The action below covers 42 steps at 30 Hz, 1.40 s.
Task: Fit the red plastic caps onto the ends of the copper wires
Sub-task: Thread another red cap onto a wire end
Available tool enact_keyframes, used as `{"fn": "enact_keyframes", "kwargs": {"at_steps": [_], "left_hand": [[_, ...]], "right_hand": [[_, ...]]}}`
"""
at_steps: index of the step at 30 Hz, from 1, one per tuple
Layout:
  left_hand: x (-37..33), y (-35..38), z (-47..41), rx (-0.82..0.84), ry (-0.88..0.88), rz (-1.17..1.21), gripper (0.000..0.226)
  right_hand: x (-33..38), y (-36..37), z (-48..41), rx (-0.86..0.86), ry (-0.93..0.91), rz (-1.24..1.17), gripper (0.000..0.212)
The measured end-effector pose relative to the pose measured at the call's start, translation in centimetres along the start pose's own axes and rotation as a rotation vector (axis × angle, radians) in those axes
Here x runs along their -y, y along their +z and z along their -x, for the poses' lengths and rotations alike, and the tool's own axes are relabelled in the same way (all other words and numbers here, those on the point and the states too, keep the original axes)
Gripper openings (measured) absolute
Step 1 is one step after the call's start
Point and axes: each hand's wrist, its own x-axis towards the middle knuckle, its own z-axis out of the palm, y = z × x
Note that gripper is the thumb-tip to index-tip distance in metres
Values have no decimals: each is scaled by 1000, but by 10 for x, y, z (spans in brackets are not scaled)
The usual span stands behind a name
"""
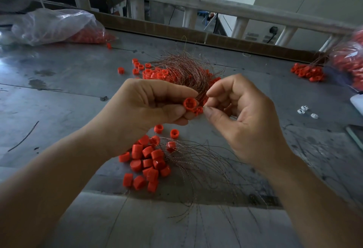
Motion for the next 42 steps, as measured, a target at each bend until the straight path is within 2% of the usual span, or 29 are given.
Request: {"fn": "enact_keyframes", "kwargs": {"at_steps": [15,19,23,28,31,35,39,42], "left_hand": [[-1,-1,0,27,-20,67,34],[-1,0,1,51,-32,212,33],[2,5,1,85,-48,346,26],[5,5,1,119,-79,379,25],[6,6,0,118,-93,383,24],[7,3,-1,58,-141,384,25],[5,2,0,57,-173,395,25],[3,2,1,71,-183,396,25]], "right_hand": [[1,1,0,26,31,3,26],[2,-1,-1,32,127,-151,23],[1,-2,-2,95,249,-326,32],[-1,0,-3,146,273,-363,33],[-7,-5,-6,162,278,-224,23],[-36,-14,-12,19,301,268,13],[-64,-16,-16,6,380,421,5],[-78,-10,-17,13,316,508,17]]}}
